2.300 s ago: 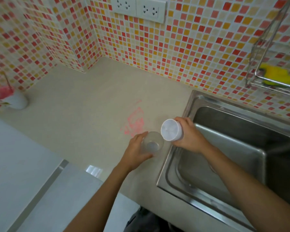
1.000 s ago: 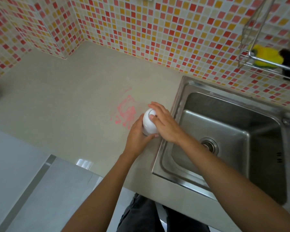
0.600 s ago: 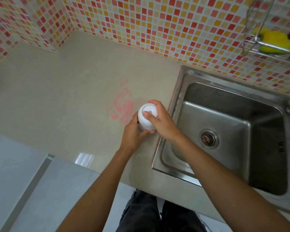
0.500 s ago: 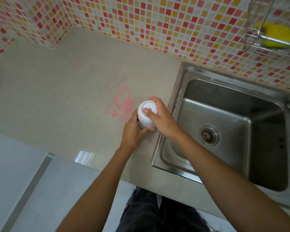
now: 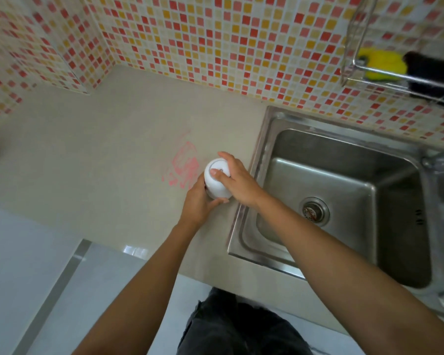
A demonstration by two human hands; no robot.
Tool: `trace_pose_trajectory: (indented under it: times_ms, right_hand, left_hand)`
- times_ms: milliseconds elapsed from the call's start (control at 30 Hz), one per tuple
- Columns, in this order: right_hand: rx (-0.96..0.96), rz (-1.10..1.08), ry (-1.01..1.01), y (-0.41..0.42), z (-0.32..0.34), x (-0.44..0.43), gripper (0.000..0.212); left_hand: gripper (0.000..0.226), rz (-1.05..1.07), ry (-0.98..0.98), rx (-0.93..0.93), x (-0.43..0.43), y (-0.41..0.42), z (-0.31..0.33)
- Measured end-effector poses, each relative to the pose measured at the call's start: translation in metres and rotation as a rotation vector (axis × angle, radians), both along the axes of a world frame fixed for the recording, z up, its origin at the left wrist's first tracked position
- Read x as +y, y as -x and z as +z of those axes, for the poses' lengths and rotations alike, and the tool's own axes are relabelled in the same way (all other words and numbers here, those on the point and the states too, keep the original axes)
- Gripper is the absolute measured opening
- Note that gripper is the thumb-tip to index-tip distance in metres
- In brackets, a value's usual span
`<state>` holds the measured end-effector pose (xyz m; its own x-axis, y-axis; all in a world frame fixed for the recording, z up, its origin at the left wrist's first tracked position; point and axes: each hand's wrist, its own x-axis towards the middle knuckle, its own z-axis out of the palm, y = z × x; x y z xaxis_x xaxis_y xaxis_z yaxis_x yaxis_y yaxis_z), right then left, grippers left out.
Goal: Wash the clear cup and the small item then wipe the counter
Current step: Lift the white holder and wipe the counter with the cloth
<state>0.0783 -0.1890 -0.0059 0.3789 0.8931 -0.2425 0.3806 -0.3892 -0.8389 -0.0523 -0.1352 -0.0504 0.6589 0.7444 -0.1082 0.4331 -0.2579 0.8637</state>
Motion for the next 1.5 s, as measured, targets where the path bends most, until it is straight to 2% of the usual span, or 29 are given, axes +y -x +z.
trace_pose_trajectory:
  times_ms: [100,233,333,400,567,700,833,933,1033,1133,1267,1400,1500]
  right_hand:
    - [-0.06,0.003,-0.008,-0.005,0.011,-0.011,0.071]
    - [-0.232,-0.066,-0.166,-0.029,0.03,-0.049,0.056]
    - [-0.336,-0.086,-0.234,-0.061,0.047,-0.086,0.047]
    - [-0.41,-0.123,-0.298,-0.086,0.064,-0.11,0.044]
    - [-0.619,-0.308,-0.491,-0.147,0.131,-0.16,0.035]
    - [-0.729,-0.436,-0.582,-0.203,0.178,-0.178,0.034]
    - [-0.687,-0.478,-0.366,-0.262,0.193,-0.163,0.048]
    - [-0.559,-0.488,-0.062,-0.293,0.191,-0.147,0.072]
    - [-0.594,-0.451,0.219,-0.301,0.188,-0.132,0.09]
    - [-0.683,-0.367,0.366,-0.307,0.186,-0.116,0.072]
    - [-0.816,-0.3,0.474,-0.32,0.191,-0.106,0.063]
    - [-0.961,-0.249,0.357,-0.335,0.186,-0.116,0.038]
    - [-0.871,-0.313,0.206,-0.355,0.173,-0.13,0.033]
  left_hand:
    - [0.074,-0.042,-0.049,0.046,-0.003,0.002,0.008]
    - [0.083,0.175,-0.108,0.094,-0.021,0.012,0.017]
    - [0.082,0.311,-0.217,0.01,-0.044,0.006,0.036]
    - [0.078,0.325,-0.281,-0.066,-0.059,-0.013,0.055]
    - [0.067,0.119,-0.516,-0.171,-0.095,-0.106,0.115]
    - [0.067,-0.112,-0.768,-0.177,-0.122,-0.197,0.164]
    - [0.063,-0.212,-0.935,-0.024,-0.125,-0.264,0.197]
    - [0.075,-0.217,-0.953,0.165,-0.113,-0.283,0.191]
    - [0.08,-0.207,-1.062,0.304,-0.106,-0.282,0.18]
    - [0.08,-0.19,-1.069,0.341,-0.106,-0.286,0.179]
    - [0.08,-0.148,-1.061,0.335,-0.11,-0.289,0.177]
    - [0.082,-0.144,-1.051,0.339,-0.111,-0.289,0.179]
    - [0.083,-0.161,-1.044,0.333,-0.112,-0.288,0.179]
